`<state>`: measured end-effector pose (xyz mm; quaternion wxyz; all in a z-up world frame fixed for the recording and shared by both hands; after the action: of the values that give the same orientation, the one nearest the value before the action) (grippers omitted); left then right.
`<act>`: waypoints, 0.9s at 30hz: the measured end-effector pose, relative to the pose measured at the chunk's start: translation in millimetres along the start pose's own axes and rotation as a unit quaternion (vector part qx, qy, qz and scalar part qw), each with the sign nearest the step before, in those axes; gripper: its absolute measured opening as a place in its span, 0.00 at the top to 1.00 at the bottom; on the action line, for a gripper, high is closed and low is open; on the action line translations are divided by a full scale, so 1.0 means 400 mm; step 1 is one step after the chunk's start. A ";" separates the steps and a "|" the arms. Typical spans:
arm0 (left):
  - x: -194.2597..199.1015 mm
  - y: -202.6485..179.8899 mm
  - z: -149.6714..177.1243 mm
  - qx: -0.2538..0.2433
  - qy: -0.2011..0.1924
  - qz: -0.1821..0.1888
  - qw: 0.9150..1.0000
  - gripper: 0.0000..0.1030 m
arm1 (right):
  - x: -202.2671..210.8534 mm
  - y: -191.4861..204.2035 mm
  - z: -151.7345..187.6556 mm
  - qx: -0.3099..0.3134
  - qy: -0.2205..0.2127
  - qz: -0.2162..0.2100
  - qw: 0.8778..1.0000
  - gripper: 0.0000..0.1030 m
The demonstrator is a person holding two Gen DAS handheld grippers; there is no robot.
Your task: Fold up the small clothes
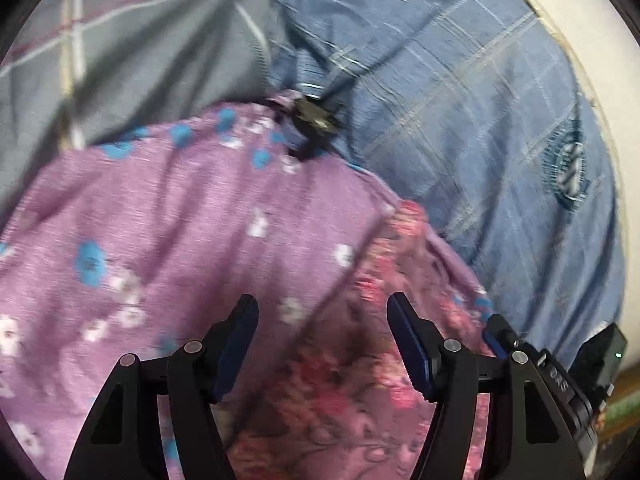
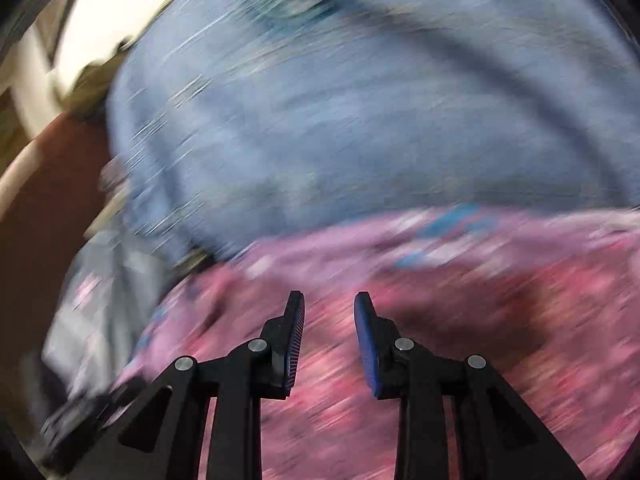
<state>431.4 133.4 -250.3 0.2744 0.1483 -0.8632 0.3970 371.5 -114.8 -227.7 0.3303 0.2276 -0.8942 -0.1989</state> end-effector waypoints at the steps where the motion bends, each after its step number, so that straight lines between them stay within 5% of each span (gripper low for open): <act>1: 0.006 0.013 -0.001 -0.003 0.001 -0.006 1.000 0.36 | -0.015 0.037 0.028 0.003 0.022 -0.020 1.000 0.73; 5: -0.013 0.023 0.033 -0.023 0.034 -0.027 0.999 0.36 | -0.143 0.132 0.102 0.022 0.084 -0.012 0.996 0.73; 8: -0.032 0.035 0.040 -0.024 0.060 -0.030 0.997 0.37 | -0.241 0.107 0.140 0.030 0.108 0.045 0.993 0.75; 10: -0.022 0.038 0.028 -0.024 0.059 -0.016 0.998 0.37 | -0.255 0.086 0.137 -0.002 0.104 0.047 0.993 0.75; 15: -0.019 -0.028 0.026 -0.106 0.034 0.012 0.994 0.36 | -0.084 0.035 0.067 -0.003 0.041 0.049 0.998 0.73; 19: -0.040 -0.079 0.100 -0.160 0.078 0.038 0.983 0.35 | 0.069 -0.114 -0.002 -0.013 -0.007 0.115 0.993 0.69; 22: -0.076 -0.075 0.146 -0.203 0.101 0.004 0.974 0.34 | 0.138 -0.281 0.003 -0.037 -0.010 0.194 0.980 0.66; 23: -0.080 -0.074 0.148 -0.212 0.096 0.001 0.973 0.33 | 0.154 -0.337 0.016 -0.045 -0.003 0.220 0.975 0.68; 25: -0.078 -0.077 0.145 -0.219 0.094 -0.001 0.971 0.33 | 0.186 -0.444 0.059 -0.071 0.016 0.252 0.965 0.94; 27: -0.074 -0.078 0.140 -0.217 0.091 -0.001 0.972 0.34 | 0.239 -0.467 0.063 -0.093 -0.005 0.238 0.967 0.91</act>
<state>450.3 71.7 -278.8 0.3778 0.0491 -0.9000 0.2119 341.1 -313.7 -292.3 0.3829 -0.0242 -0.9021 -0.1978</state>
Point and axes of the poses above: each gripper's, at about its wrist camera, not at the fingertips, and x roughly against the way its jaws point, y to its left, z to its underside, the point moved 5 cm from there along -x, roughly the way its jaws point, and after that the axes turned 15 degrees about -y, right-handed, at the moved point
